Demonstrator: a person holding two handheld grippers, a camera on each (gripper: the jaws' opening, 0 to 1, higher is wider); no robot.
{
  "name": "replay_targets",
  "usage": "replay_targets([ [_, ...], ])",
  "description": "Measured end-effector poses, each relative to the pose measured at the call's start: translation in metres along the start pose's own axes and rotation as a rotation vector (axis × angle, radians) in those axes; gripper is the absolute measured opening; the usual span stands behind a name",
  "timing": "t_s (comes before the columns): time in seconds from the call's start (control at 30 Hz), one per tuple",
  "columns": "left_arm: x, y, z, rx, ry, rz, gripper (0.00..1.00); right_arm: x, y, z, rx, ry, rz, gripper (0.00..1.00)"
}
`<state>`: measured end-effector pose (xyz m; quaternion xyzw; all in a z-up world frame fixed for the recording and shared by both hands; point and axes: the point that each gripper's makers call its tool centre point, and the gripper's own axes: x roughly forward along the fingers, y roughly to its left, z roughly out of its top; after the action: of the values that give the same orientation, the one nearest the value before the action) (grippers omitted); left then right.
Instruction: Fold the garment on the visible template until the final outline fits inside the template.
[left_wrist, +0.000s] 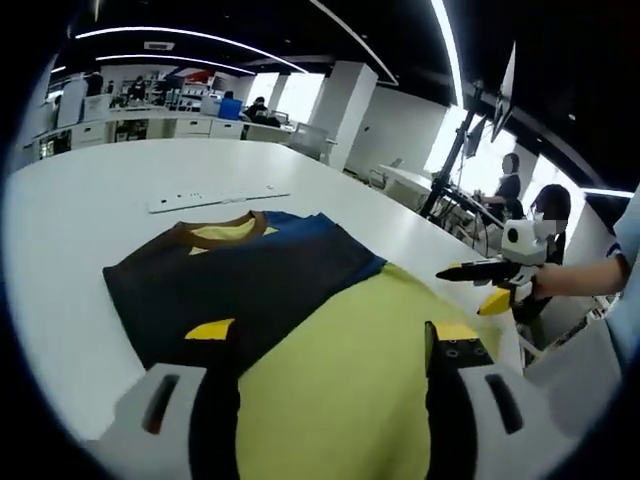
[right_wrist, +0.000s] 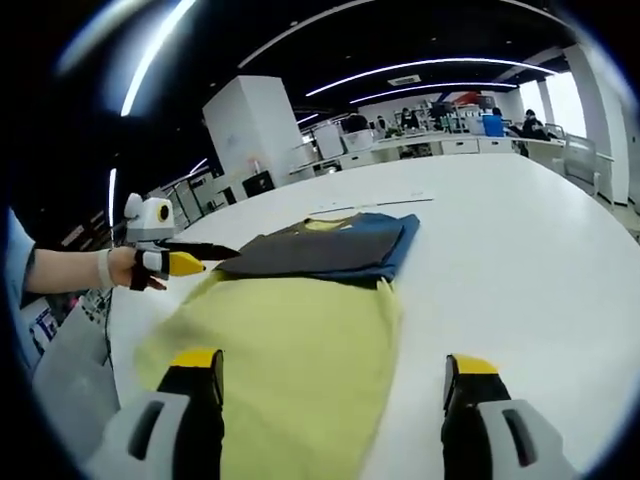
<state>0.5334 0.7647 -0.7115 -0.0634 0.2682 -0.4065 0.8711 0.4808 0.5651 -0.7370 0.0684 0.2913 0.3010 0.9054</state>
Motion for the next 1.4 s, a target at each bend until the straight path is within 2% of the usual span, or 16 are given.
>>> replay_targets([
  [0.47, -0.065, 0.022, -0.026, -0.048, -0.016, 0.109, 0.71, 0.001, 0.008, 0.004, -0.026, 0.005, 0.014, 0.91],
  [0.7, -0.086, 0.028, -0.035, -0.077, -0.025, 0.152, 0.71, 0.001, 0.009, 0.005, -0.036, 0.010, 0.021, 0.90],
  [1.13, -0.110, 0.017, -0.054, -0.080, -0.007, 0.152, 0.68, -0.012, 0.012, 0.000, -0.061, 0.027, 0.031, 0.84],
  [1.4, -0.126, 0.004, -0.078, -0.075, 0.039, 0.128, 0.64, -0.027, 0.010, -0.013, -0.077, 0.060, 0.036, 0.74],
])
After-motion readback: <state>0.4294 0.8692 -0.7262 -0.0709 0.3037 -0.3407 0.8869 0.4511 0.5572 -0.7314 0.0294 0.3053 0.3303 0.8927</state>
